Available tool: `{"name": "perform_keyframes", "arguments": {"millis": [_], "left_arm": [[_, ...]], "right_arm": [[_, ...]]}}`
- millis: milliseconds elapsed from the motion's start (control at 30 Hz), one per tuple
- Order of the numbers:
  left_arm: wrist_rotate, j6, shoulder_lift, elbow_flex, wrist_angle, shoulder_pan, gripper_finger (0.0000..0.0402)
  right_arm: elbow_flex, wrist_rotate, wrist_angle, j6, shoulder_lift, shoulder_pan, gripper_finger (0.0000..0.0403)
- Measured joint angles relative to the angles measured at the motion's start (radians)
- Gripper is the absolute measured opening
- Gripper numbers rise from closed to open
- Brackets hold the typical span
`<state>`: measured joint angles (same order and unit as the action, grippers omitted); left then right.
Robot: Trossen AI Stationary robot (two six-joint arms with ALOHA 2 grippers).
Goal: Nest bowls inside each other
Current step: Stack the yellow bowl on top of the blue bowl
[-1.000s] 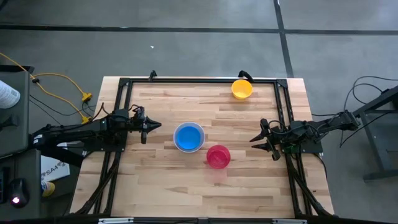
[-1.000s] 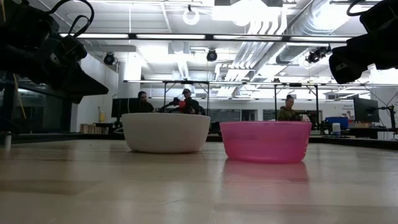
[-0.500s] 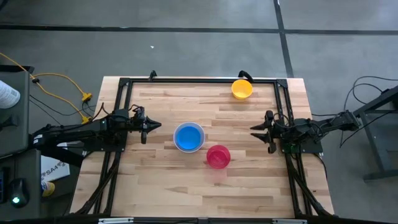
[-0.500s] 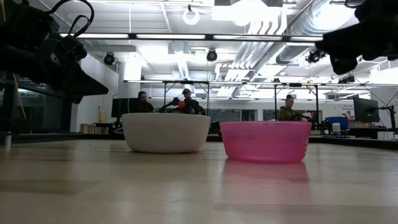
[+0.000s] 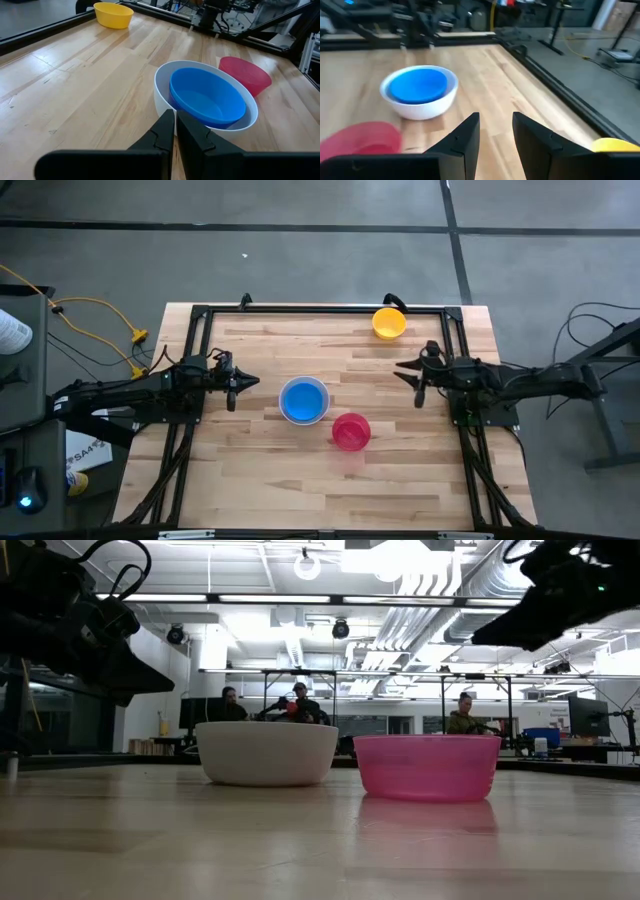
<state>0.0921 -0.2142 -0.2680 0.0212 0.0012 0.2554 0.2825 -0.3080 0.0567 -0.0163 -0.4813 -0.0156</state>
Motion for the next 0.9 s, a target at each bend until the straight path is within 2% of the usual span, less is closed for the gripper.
{"name": "perform_keyframes", "arguments": {"millis": [167,367,633,900], "left_arm": [[0.0,0.0,0.0,0.0,0.0,0.0,0.0019],[0.0,0.0,0.0,0.0,0.0,0.0,0.0019],[0.0,0.0,0.0,0.0,0.0,0.0,0.0019],[0.0,0.0,0.0,0.0,0.0,0.0,0.0019]], "right_arm": [[0.086,0.001,0.035,0.019,-0.108,-0.086,0.011],[0.231,0.006,0.168,0.034,-0.216,-0.224,0.011],[0.375,0.208,0.276,0.068,-0.4,-0.423,0.011],[0.469,0.277,0.352,0.145,-0.623,-0.553,0.011]]}}
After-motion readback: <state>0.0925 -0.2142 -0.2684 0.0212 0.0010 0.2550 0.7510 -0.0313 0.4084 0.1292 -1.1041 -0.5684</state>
